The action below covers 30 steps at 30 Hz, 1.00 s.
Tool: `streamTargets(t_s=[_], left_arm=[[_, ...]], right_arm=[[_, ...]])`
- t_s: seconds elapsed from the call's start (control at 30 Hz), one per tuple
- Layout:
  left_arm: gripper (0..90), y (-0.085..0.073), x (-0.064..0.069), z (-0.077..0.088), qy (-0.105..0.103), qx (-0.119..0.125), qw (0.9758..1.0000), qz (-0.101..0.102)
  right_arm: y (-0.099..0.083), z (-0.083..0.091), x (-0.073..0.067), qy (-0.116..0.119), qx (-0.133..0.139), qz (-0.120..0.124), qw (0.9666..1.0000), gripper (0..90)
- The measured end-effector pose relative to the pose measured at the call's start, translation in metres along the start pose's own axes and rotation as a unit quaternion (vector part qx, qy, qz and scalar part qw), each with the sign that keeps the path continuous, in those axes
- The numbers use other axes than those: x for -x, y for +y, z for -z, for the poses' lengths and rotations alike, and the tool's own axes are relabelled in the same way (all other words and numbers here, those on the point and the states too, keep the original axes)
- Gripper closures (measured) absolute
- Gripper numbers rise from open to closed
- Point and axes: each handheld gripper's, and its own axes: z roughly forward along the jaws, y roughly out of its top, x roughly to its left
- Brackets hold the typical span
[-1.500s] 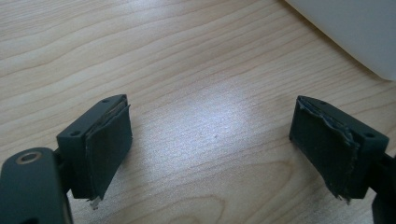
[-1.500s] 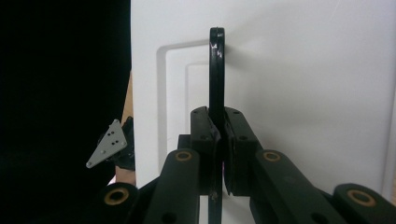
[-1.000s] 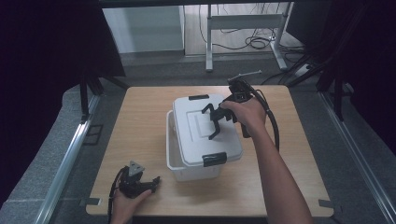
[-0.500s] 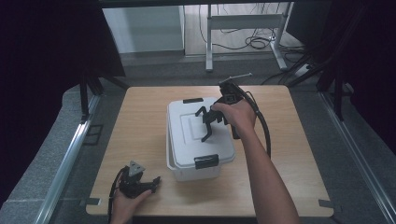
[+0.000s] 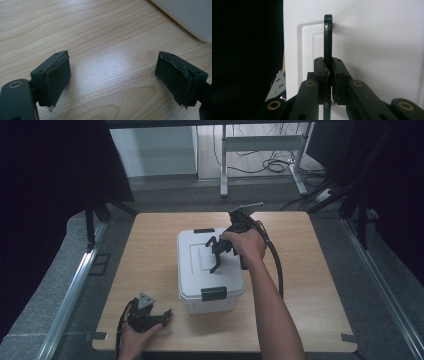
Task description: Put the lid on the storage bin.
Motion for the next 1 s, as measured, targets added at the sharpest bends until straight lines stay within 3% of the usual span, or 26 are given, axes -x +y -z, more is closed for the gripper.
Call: streamTargets(t_s=[0.57,1.0], left_arm=[[13.0,0.0,0.0,0.0,-0.001,-0.001,1.0,-0.001],[13.0,0.0,0.0,0.0,-0.002,-0.002,1.0,-0.002]], right_arm=[[0.002,-0.018,0.009,0.001,-0.005,-0.017,0.9998,83.6],[0.001,-0.023,0.012,0.011,-0.007,-0.002,0.9999,79.6]])
